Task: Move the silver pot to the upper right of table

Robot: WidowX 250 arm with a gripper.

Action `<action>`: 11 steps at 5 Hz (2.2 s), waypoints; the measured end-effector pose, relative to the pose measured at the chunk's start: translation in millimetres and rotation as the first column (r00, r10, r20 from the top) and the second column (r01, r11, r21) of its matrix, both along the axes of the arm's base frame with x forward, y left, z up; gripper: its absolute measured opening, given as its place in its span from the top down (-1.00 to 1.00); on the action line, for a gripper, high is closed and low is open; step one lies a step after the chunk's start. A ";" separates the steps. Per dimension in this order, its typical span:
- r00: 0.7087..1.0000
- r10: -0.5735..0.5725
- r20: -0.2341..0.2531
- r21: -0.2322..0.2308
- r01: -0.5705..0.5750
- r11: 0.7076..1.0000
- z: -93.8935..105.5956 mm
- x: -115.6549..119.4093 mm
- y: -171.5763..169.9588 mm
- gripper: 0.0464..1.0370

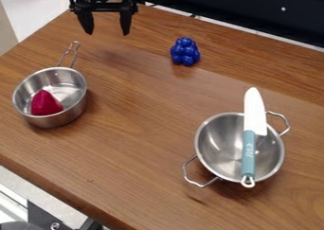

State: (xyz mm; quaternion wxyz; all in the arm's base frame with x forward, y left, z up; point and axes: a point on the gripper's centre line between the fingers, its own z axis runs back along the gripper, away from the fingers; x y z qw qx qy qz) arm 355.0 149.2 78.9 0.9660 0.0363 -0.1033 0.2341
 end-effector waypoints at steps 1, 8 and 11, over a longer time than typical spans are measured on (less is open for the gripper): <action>0.999 0.004 -0.038 -0.021 -0.005 1.000 -13.5 -4.2 -1.9 -0.93; 0.939 0.296 -0.176 -0.178 -0.326 0.929 -10.0 -89.0 -17.7 -0.93; 0.897 0.416 -0.147 -0.169 -0.437 0.883 -45.3 -95.3 -19.7 -0.84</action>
